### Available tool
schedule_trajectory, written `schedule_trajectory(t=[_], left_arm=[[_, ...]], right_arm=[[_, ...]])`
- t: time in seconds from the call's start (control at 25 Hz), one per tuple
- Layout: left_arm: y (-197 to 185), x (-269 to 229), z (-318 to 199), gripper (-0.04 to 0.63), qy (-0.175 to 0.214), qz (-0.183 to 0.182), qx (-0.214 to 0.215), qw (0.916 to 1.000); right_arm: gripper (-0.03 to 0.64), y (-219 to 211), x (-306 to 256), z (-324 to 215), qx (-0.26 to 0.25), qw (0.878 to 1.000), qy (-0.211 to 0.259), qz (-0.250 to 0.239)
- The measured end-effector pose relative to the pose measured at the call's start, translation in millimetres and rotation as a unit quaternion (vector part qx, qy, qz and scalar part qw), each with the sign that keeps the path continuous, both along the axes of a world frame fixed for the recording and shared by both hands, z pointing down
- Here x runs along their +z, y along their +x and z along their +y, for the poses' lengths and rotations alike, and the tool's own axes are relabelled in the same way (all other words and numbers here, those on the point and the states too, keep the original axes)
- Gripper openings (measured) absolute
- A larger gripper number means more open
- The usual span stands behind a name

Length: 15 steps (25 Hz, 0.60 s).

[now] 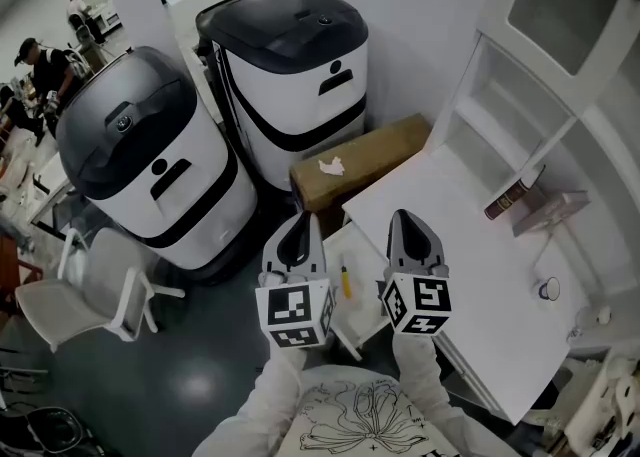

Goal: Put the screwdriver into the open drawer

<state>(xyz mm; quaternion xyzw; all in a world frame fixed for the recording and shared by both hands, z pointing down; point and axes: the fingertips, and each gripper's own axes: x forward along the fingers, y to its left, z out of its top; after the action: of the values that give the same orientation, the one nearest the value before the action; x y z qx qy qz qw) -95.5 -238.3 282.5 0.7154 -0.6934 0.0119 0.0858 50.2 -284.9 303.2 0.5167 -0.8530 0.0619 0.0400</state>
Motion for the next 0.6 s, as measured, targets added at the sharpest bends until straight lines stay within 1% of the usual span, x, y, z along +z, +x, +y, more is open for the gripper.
schedule_trajectory(t=[0.2, 0.6], left_arm=[[-2.5, 6.3, 0.3, 0.008, -0.007, 0.003, -0.005, 1.0], [-3.2, 9.1, 0.2, 0.008, -0.008, 0.007, -0.005, 0.9999]], right_arm=[[0.003, -0.6, 0.4, 0.4, -0.003, 1.0, 0.001, 0.002], [0.003, -2.3, 3.7, 0.3, -0.004, 1.0, -0.002, 0.002]])
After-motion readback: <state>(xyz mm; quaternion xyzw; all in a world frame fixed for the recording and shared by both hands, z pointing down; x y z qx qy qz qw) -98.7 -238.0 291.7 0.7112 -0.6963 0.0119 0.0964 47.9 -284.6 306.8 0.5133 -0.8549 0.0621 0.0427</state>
